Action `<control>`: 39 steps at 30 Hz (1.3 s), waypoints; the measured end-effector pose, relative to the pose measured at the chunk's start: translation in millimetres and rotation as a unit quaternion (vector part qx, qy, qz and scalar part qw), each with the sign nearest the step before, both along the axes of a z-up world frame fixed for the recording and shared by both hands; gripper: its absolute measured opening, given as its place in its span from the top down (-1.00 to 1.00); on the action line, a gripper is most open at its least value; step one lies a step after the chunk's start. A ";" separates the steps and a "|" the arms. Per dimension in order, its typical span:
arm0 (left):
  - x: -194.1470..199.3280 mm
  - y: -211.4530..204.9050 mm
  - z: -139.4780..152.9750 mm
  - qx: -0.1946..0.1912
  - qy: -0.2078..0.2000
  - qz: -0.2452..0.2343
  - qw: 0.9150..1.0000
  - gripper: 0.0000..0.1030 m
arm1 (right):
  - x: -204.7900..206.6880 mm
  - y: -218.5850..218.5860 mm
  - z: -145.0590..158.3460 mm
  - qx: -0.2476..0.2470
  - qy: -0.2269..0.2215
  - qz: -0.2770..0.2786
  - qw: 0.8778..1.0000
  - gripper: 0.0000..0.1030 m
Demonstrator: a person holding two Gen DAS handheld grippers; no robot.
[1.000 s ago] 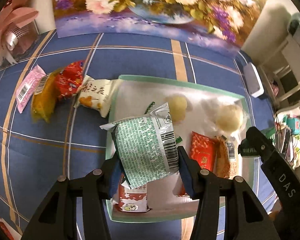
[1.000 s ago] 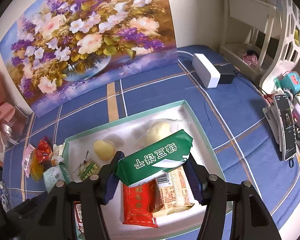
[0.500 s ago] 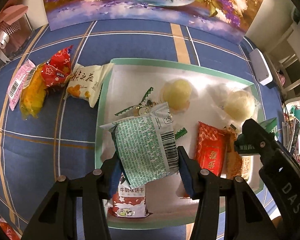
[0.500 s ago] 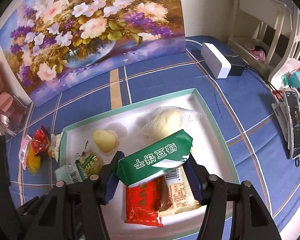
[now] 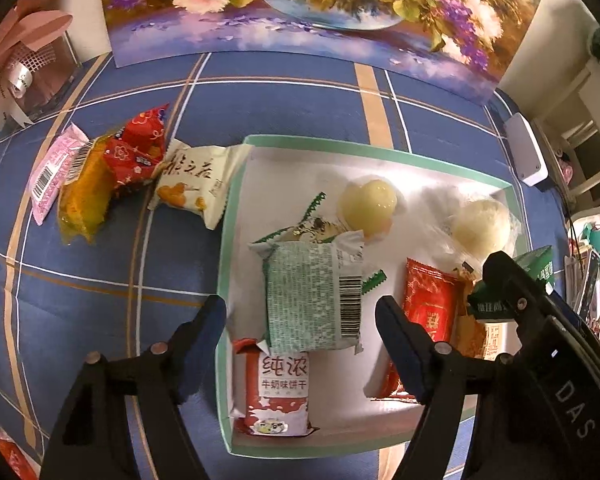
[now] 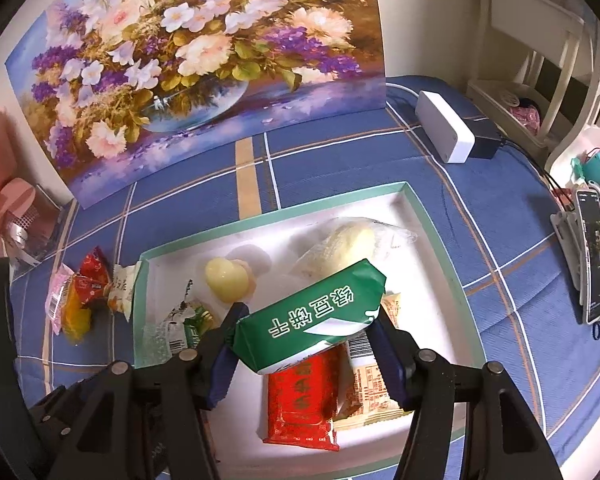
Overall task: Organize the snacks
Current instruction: 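Carry both green packs over the tray and open both tools to release them, then move the left tool to the pink pack while the right tool approaches the red pack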
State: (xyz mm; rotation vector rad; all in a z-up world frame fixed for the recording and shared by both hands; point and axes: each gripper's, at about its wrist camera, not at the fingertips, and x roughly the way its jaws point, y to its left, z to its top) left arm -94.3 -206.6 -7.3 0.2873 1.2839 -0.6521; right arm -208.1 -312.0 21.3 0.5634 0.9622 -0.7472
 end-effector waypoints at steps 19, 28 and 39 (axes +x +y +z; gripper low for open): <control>39.2 51.7 12.9 0.014 -0.025 0.100 0.995 -0.82 | 3.1 4.8 5.3 -0.007 0.043 0.002 0.999 -0.38; 58.0 76.3 8.1 0.030 -0.036 0.146 0.988 -0.83 | 3.1 3.3 -3.2 0.010 0.063 -0.001 0.998 -0.43; 74.7 102.6 14.5 0.024 -0.055 0.202 0.978 -0.99 | 7.8 9.5 5.5 -0.009 0.051 0.005 0.999 -1.00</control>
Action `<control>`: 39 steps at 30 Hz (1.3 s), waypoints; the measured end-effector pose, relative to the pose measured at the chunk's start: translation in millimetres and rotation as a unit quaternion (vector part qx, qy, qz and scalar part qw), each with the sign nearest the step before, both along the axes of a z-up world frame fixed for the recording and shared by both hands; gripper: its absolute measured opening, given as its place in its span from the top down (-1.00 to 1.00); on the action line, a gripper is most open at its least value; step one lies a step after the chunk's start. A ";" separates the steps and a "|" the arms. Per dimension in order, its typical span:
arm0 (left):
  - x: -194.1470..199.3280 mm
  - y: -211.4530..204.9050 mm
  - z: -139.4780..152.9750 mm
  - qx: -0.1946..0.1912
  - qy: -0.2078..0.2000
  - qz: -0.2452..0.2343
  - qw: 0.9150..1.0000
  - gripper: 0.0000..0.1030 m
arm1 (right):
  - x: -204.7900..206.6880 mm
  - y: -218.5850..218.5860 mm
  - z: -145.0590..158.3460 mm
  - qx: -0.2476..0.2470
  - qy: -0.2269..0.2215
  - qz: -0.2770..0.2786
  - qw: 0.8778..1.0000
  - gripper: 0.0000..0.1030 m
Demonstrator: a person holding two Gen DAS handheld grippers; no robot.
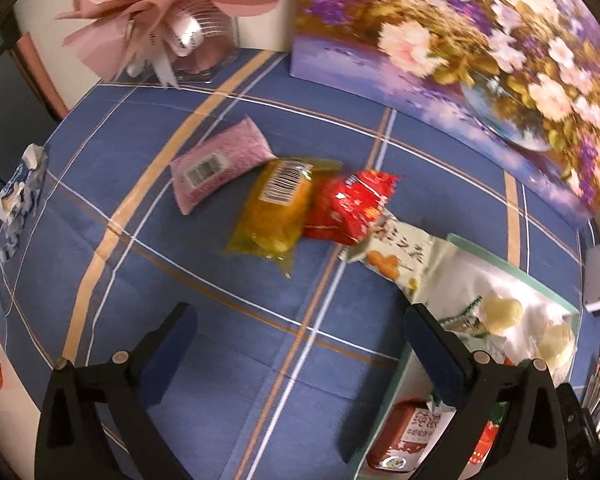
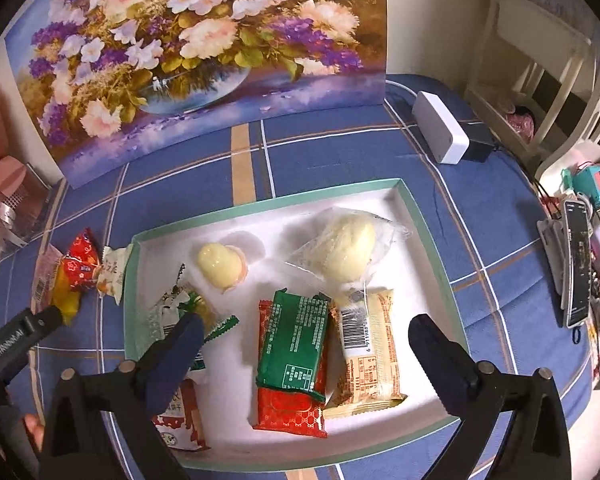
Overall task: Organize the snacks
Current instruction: 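Move the left tool to the pink pack while the right tool approaches the red pack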
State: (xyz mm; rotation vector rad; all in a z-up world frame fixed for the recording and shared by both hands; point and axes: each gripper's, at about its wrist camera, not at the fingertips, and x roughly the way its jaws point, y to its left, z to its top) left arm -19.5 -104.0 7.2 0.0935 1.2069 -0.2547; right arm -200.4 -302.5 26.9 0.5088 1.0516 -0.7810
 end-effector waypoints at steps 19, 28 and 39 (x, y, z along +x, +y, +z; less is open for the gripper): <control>37.2 64.2 19.9 0.048 -0.036 0.051 0.997 -0.99 | 46.2 48.4 8.3 0.036 -0.033 0.044 0.998 -1.00; 69.8 140.9 34.4 0.065 -0.053 0.123 0.989 -0.99 | 93.4 99.1 5.4 0.062 -0.047 0.094 0.993 -1.00; 89.1 158.5 21.6 0.050 -0.028 0.139 0.989 -0.99 | 122.0 119.6 -11.5 0.079 -0.039 0.117 0.989 -1.00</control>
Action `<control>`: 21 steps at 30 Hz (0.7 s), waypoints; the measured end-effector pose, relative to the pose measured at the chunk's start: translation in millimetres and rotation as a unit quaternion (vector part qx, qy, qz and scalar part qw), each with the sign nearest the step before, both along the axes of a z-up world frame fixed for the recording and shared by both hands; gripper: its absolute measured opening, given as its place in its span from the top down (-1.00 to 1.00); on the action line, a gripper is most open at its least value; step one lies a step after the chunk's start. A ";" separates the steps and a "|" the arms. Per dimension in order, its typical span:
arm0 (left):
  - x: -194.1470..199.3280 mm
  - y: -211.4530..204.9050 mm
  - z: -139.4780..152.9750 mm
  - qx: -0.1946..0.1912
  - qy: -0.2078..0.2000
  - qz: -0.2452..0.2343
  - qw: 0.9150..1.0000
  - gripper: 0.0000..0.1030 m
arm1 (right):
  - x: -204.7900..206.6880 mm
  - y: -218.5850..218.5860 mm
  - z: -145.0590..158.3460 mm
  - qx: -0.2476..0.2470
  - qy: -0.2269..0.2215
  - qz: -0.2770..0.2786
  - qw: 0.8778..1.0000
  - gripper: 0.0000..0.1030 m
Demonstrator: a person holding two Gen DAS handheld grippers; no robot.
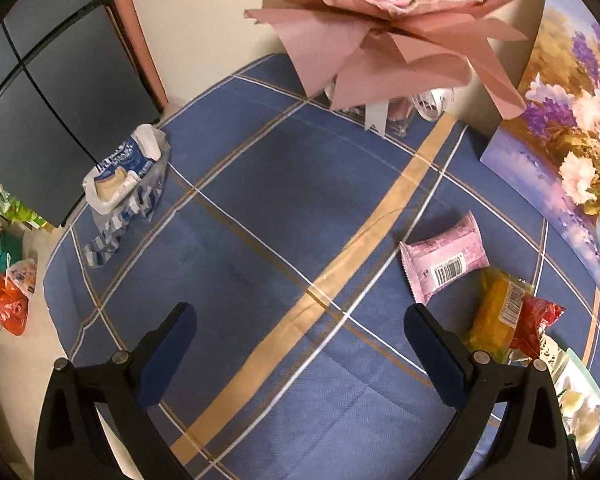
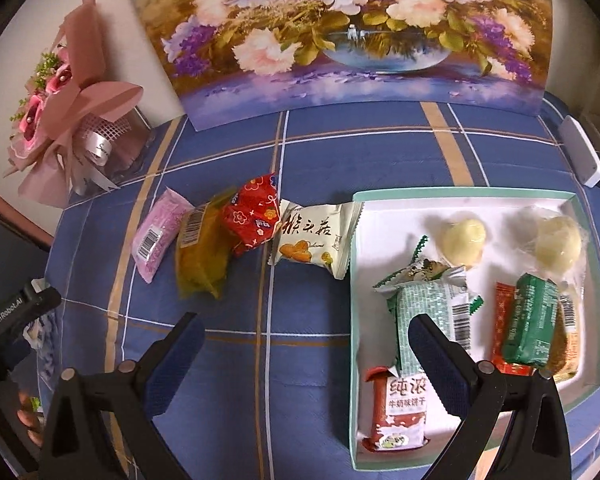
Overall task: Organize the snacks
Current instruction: 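Move the left tool to the pink pack while the right tool approaches the red pack, then grasp the pink pack with the left tool while the right tool grasps the red pack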
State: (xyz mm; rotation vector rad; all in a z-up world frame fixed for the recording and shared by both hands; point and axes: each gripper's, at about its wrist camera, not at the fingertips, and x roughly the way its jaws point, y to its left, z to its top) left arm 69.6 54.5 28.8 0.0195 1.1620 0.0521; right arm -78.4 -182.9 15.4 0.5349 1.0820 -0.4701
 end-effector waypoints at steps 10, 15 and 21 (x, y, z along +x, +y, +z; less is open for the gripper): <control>42.2 -57.9 -23.0 -0.011 0.020 -0.143 0.990 -0.99 | 45.8 3.0 -16.7 0.016 0.015 0.027 0.999 -1.00; 65.0 -70.7 -33.6 -0.003 0.026 -0.203 0.979 -0.99 | 75.9 -8.2 -14.9 0.017 0.015 0.029 0.999 -0.89; 83.3 -82.0 -53.2 -0.042 0.056 -0.234 0.970 -0.68 | 101.0 -20.4 -26.7 0.033 0.030 0.032 0.999 -0.57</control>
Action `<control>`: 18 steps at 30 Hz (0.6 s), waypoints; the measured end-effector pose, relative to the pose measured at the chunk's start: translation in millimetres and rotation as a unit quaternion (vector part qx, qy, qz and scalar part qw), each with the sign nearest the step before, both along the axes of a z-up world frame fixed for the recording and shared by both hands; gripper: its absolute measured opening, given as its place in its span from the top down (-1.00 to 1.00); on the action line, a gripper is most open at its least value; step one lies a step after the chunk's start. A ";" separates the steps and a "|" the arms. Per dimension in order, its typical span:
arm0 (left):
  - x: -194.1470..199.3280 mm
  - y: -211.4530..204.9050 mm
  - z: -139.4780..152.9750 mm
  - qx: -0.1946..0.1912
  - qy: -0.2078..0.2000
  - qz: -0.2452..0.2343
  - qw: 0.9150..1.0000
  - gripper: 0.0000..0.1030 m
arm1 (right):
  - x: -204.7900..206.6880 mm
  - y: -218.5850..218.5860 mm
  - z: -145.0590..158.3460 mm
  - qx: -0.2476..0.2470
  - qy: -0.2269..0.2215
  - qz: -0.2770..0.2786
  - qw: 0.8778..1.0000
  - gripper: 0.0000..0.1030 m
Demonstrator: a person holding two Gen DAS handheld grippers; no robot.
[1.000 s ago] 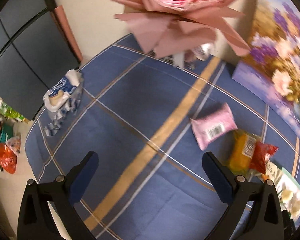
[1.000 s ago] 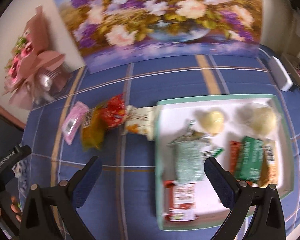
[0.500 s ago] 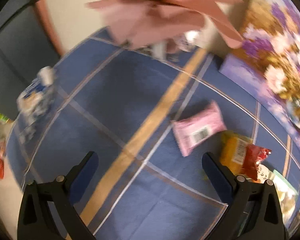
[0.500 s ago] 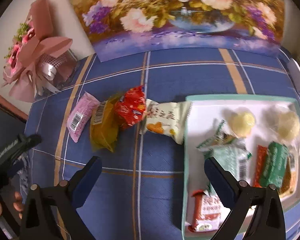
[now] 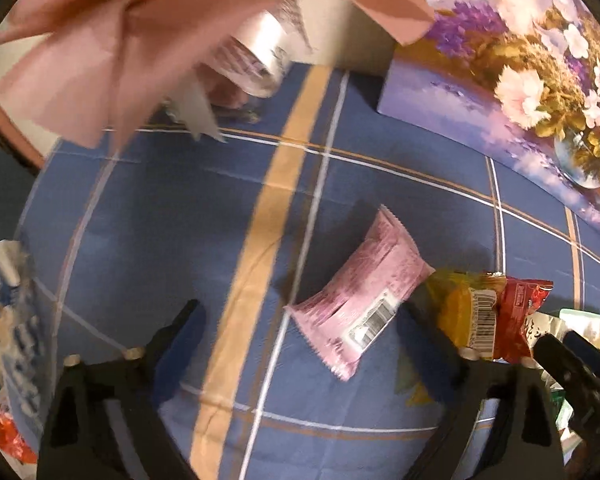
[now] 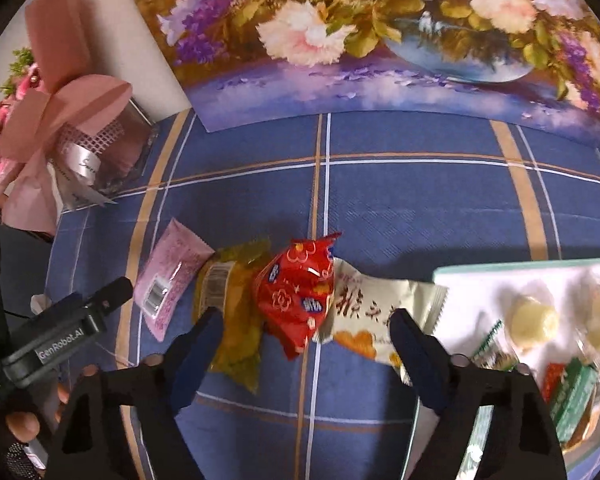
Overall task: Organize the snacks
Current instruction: 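Grasp the pink pack with the left tool while the right tool grasps the red pack, then carry both packs over the tray and open both tools to release them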
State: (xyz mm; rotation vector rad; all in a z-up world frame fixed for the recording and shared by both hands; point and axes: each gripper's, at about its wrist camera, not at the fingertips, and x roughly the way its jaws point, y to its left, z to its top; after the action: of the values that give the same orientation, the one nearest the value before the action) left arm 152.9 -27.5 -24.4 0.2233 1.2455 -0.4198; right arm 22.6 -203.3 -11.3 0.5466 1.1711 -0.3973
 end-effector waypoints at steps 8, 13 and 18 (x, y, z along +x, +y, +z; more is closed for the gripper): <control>3.3 -27.7 -30.9 -0.023 0.034 -0.040 0.998 -0.20 | 23.1 -3.8 -30.9 0.020 0.022 0.010 0.999 -0.34; 1.5 -37.2 -39.5 -0.036 0.043 -0.045 0.997 0.07 | 32.7 1.5 -36.2 0.011 0.021 0.023 0.999 -0.13; -1.2 -38.9 -38.0 -0.040 0.044 -0.030 0.998 0.19 | 30.3 1.4 -35.9 0.011 0.012 0.019 1.000 -0.06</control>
State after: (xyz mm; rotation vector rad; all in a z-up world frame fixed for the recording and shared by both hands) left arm 151.7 -66.4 -62.4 0.1766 1.3089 -0.5347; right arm 52.9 -201.8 -47.2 0.5401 1.2090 -0.3600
